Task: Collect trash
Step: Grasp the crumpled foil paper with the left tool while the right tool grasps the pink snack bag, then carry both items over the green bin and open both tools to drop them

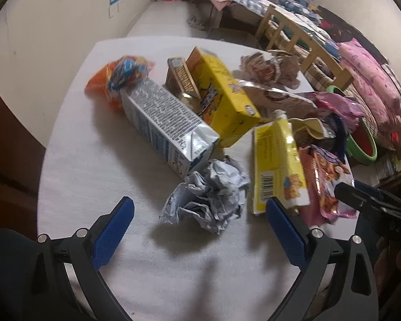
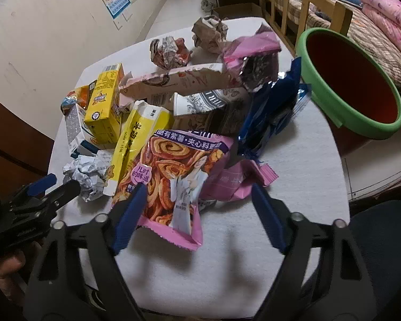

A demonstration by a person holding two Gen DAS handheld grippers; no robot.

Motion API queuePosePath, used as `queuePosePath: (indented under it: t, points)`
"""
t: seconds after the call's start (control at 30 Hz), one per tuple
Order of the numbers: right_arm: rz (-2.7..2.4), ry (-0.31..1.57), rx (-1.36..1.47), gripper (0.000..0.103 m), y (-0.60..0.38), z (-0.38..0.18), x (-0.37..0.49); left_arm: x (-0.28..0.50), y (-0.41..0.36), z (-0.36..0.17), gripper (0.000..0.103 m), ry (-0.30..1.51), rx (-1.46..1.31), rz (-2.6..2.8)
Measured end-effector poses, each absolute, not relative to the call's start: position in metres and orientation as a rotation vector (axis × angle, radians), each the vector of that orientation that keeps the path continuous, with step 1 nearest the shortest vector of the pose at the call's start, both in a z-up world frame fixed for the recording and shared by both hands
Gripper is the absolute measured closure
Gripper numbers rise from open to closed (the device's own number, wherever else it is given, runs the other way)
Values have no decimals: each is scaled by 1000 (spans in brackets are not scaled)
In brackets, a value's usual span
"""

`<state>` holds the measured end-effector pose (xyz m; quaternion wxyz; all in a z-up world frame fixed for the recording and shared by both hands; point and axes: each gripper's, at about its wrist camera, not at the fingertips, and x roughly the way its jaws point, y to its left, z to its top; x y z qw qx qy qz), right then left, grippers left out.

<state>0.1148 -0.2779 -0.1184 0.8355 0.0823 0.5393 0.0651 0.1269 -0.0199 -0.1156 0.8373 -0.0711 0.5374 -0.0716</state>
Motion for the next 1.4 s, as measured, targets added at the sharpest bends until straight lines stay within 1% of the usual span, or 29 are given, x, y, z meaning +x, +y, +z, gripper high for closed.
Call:
queuePosePath:
  t: [0.03,0.07,0.1,0.13,0.23,0.27,0.3,0.33,0.4,0.47,0.63,1.07,1.4]
  points:
    - [137,1145,168,35,-277,-120,116,129,-18,-119,19,1147,-161,-152]
    - [138,1151,165,40,-276,-122,117,130,-18,-122,21,1155,-169,-153]
    - [139,1159,164,44,-276,-125,119,132,-19,-125,27,1162,-175,-155]
    - [138,1166,158,46,-276,-127,120,133,-19,-127,38,1169,-176,-156]
    - [137,1164,163,62,-276,-128,120,134,-21,-132,47,1178,-184,-184]
    - [137,1161,164,70,-276,-127,120,134,-23,-132,52,1174,-182,-200]
    - [138,1160,157,76,-275,-127,120,133,-24,-132,59,1172,-182,-207]
    - [145,1157,155,77,-275,-127,119,132,-25,-132,60,1171,-178,-211]
    - [155,1155,157,85,-274,-125,117,129,-26,-129,62,1164,-169,-215]
    - [162,1145,154,91,-274,-122,114,127,-27,-128,65,1161,-170,-214]
    - [179,1134,167,94,-276,-114,110,120,-28,-119,69,1144,-159,-222]
    - [222,1045,153,94,-275,-79,85,82,-8,-73,69,1053,-137,-211]
    - [267,943,170,94,-284,-43,73,82,-14,-35,69,979,-107,-217]
